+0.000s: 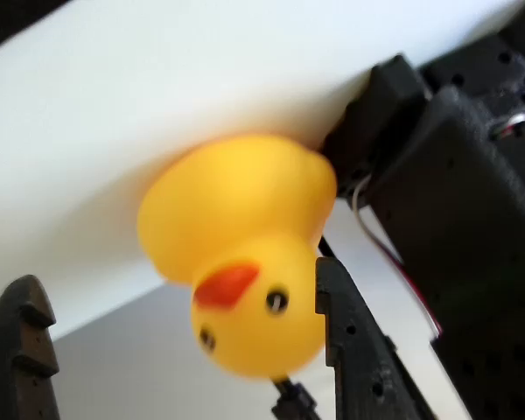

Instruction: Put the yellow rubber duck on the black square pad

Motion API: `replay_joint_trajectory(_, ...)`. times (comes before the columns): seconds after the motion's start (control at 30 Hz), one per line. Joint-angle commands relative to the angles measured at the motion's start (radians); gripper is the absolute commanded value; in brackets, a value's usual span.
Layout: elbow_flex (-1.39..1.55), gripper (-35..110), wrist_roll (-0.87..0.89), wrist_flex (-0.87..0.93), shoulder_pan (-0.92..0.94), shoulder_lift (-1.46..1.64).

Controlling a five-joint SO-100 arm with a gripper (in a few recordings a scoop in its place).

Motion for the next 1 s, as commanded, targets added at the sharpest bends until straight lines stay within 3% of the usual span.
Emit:
replay_joint_trajectory(0.0,0.054,34,-0.015,-0.017,0.003,0.025)
replay_joint_trajectory(0.57,0.075,34,-0.018,-0.055,-0.006,0.012)
replay_joint_trajectory(0.97,0.072,34,-0.008,-0.054,-0.215,0.012)
